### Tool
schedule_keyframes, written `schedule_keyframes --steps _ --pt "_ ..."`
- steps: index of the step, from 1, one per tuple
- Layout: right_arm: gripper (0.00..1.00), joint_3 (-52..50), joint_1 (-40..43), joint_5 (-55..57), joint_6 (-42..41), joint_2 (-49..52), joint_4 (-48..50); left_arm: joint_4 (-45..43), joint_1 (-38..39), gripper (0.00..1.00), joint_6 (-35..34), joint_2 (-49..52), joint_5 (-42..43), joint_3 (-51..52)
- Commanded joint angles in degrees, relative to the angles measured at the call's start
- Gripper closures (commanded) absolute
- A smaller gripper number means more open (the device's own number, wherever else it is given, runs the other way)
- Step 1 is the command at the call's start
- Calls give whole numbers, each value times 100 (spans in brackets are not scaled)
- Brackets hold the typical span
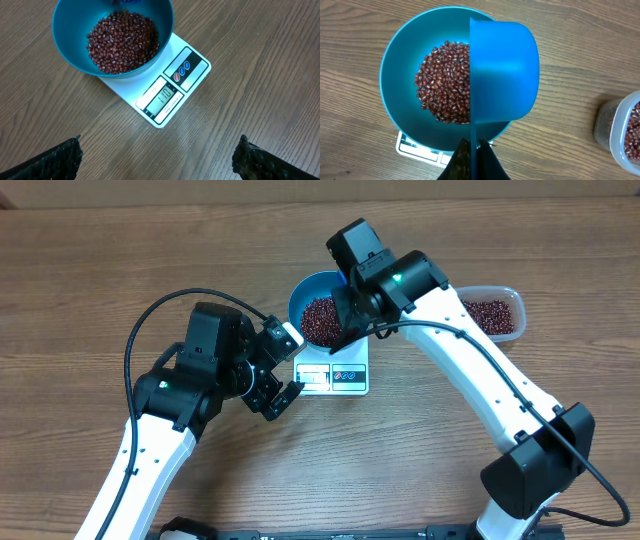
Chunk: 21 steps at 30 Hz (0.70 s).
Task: Scoop item into bowl and weigh 150g on scale
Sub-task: 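Tilt the scoop to pour beans into the bowl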
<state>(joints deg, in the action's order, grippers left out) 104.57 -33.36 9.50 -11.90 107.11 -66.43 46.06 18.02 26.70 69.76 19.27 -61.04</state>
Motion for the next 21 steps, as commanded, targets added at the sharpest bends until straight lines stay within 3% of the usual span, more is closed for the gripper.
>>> schedule_keyframes --steps 1,21 --pt "96 201 -103 179 39 -50 52 2 37 0 -101 -28 -20 57" --pt "96 201 -142 321 35 -50 9 2 37 0 -101 -28 -20 57"
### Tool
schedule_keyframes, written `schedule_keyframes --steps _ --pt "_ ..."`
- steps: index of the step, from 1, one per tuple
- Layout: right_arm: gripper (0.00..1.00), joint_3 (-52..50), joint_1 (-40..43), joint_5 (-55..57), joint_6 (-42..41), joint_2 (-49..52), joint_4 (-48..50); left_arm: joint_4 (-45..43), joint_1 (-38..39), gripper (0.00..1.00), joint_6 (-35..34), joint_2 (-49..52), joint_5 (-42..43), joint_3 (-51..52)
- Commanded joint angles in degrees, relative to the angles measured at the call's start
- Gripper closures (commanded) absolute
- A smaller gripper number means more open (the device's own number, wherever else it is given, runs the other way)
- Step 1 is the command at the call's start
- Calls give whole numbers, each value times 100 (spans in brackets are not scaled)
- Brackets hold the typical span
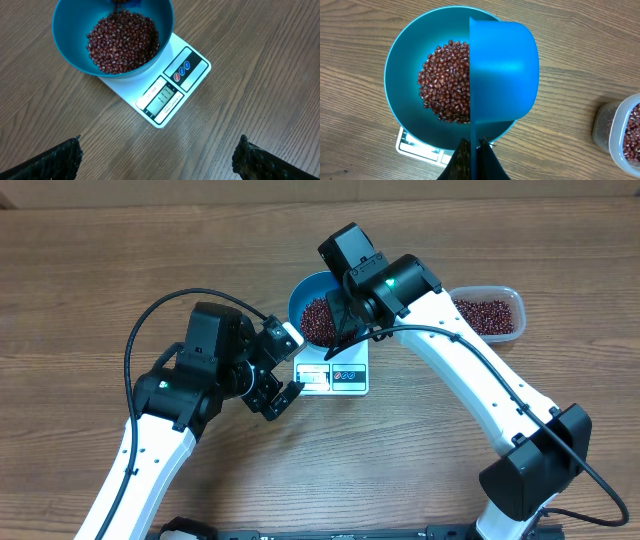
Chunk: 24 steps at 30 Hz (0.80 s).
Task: Scoop item into bowl and weigh 150g on scale
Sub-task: 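Tilt the scoop to pour beans into the bowl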
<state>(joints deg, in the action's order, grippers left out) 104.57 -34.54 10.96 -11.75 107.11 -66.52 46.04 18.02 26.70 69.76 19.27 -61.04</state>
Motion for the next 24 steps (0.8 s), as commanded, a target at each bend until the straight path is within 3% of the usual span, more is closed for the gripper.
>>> schedule_keyframes --steps 1,24 --pt "96 201 -28 258 20 -50 13 4 37 0 -101 -28 -17 57" --pt "96 201 -437 487 17 -50 -28 7 37 0 -101 -28 -17 57"
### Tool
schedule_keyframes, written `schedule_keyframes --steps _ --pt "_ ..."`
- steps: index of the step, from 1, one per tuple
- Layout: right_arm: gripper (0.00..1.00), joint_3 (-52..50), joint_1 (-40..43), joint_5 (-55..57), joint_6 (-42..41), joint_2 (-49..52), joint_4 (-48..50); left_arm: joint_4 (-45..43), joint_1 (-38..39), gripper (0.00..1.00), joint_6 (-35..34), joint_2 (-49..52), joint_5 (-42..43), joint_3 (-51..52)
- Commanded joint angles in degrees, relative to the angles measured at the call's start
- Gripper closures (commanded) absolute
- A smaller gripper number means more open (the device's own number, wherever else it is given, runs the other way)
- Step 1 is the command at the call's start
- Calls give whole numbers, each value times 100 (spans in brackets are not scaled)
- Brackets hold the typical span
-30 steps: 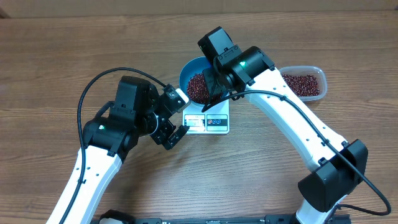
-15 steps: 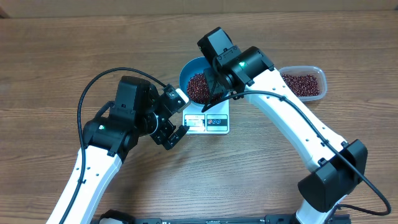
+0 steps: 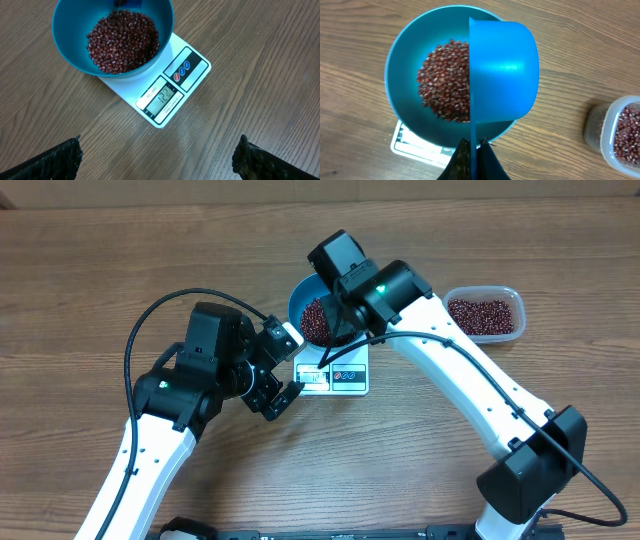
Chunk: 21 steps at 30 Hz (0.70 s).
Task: Scoop item into bowl and weigh 150g on scale
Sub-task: 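Tilt the scoop to pour beans into the bowl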
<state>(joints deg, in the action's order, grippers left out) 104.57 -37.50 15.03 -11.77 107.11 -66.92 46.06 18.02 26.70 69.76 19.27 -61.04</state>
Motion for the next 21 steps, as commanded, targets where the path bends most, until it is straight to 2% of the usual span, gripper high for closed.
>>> schedule_keyframes --steps 1,10,21 --pt "96 201 -181 83 20 -50 2 4 37 0 -101 -28 -20 57" --pt "96 201 -251 426 -199 -50 -348 2 37 1 -101 -26 -20 57" --pt "96 201 -254 501 -345 -50 -330 2 37 0 -101 -15 -20 57"
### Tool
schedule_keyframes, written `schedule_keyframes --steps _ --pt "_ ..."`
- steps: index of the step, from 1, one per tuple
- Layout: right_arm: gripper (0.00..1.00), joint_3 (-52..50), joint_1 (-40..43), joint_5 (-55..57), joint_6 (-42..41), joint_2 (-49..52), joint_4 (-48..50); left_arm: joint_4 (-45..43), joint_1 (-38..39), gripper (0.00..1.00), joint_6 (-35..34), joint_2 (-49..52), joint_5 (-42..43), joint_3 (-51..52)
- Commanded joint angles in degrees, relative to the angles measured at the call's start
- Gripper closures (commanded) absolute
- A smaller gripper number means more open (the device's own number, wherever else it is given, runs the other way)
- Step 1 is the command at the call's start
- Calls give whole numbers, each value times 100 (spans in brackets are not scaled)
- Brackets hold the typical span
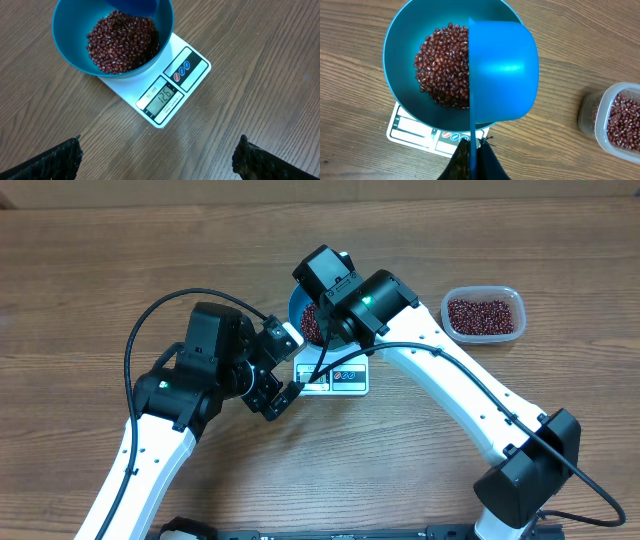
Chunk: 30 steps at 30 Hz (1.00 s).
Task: Scoop item into bowl and weigh 150g on scale
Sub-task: 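Tilt the scoop to pour beans into the bowl, then carry the empty blue scoop right over the bean tub with the right gripper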
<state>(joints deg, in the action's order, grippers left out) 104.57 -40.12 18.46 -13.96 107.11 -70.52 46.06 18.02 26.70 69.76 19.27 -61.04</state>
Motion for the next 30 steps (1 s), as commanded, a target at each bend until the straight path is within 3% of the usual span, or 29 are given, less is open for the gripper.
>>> schedule_keyframes --steps 1,7,18,30 --pt "96 201 4 219 -129 -50 31 4 37 0 -101 -13 -20 57" --pt "96 201 -11 507 -138 -50 61 2 37 1 -101 -13 -20 57" --pt "96 468 337 662 -2133 -208 39 2 37 0 -101 -13 -20 57" --pt "96 977 1456 1670 -2166 -457 -1598 2 37 0 -101 -13 -20 57"
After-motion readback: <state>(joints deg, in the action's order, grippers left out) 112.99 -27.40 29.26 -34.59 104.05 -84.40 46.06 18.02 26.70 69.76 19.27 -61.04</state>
